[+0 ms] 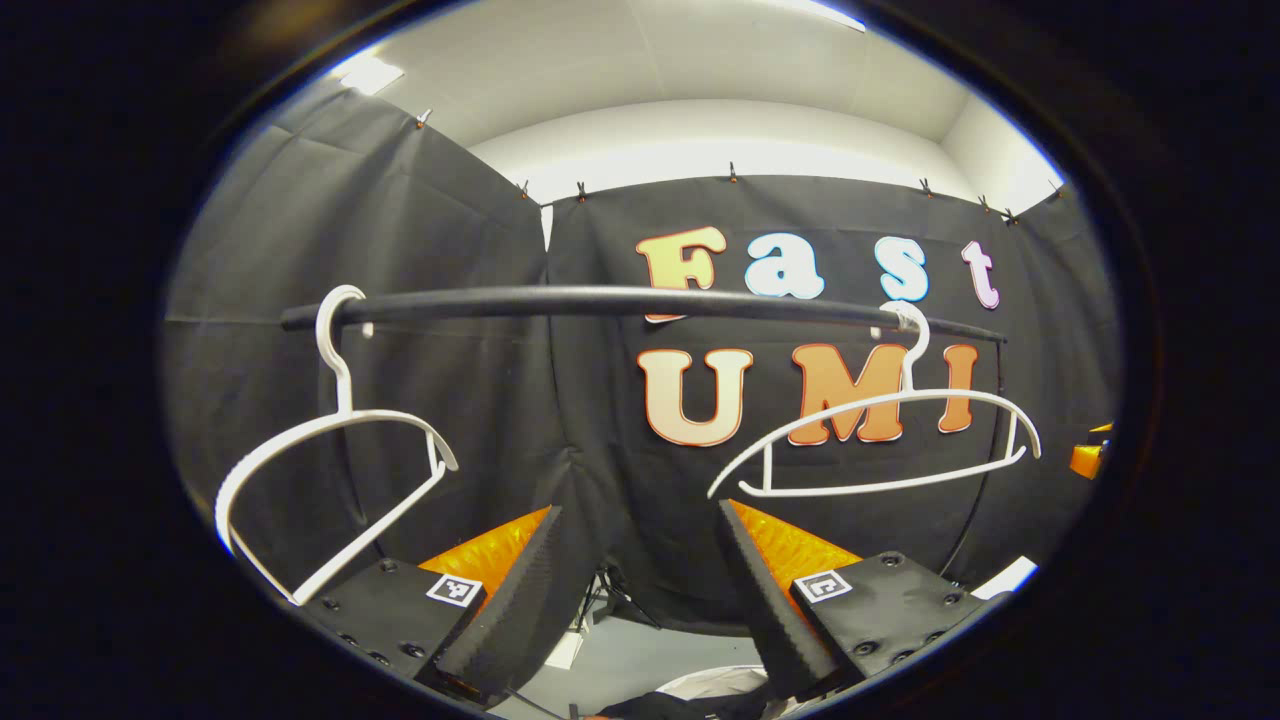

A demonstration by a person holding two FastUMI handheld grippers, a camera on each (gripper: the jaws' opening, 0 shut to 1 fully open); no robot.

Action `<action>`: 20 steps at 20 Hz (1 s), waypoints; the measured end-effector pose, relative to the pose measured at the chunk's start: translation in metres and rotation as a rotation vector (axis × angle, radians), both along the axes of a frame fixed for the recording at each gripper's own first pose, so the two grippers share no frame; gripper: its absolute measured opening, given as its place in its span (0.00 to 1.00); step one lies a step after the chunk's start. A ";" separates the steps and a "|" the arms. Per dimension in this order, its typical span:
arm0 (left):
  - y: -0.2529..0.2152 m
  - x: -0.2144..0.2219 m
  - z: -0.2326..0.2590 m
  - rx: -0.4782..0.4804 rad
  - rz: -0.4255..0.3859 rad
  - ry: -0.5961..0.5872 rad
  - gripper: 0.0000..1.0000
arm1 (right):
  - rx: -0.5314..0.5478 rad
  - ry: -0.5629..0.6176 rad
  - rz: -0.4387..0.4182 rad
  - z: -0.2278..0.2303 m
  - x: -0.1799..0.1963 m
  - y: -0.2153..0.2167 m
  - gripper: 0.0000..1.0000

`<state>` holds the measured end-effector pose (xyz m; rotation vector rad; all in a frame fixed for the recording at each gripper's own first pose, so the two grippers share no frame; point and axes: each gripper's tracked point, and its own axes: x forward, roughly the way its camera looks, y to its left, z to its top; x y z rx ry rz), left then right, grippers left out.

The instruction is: Grasp the clothes on the hanger with both hands and then place them into the laundry hamper below.

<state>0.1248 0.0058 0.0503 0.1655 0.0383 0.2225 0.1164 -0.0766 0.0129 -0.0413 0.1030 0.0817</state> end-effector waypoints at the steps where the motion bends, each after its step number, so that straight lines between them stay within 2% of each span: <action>1: -0.001 0.000 0.003 -0.006 0.002 -0.006 0.96 | 0.008 -0.007 -0.003 0.003 -0.001 -0.001 1.00; 4: -0.004 -0.002 0.005 -0.029 -0.001 -0.016 0.96 | -0.009 -0.044 -0.014 0.011 0.002 -0.011 1.00; 5: -0.004 -0.001 0.005 -0.027 0.005 -0.017 0.96 | -0.015 -0.049 -0.018 0.012 0.002 -0.015 0.92; 18: -0.017 -0.017 -0.009 -0.077 0.069 -0.016 0.94 | -0.005 -0.033 0.067 0.003 0.014 -0.017 0.92; 19: -0.018 -0.019 -0.008 -0.077 0.069 -0.020 0.97 | -0.008 -0.033 0.072 0.003 0.013 -0.016 0.92; 20: -0.019 -0.022 -0.007 -0.076 0.067 -0.021 0.94 | -0.011 -0.034 0.075 0.004 0.012 -0.014 0.92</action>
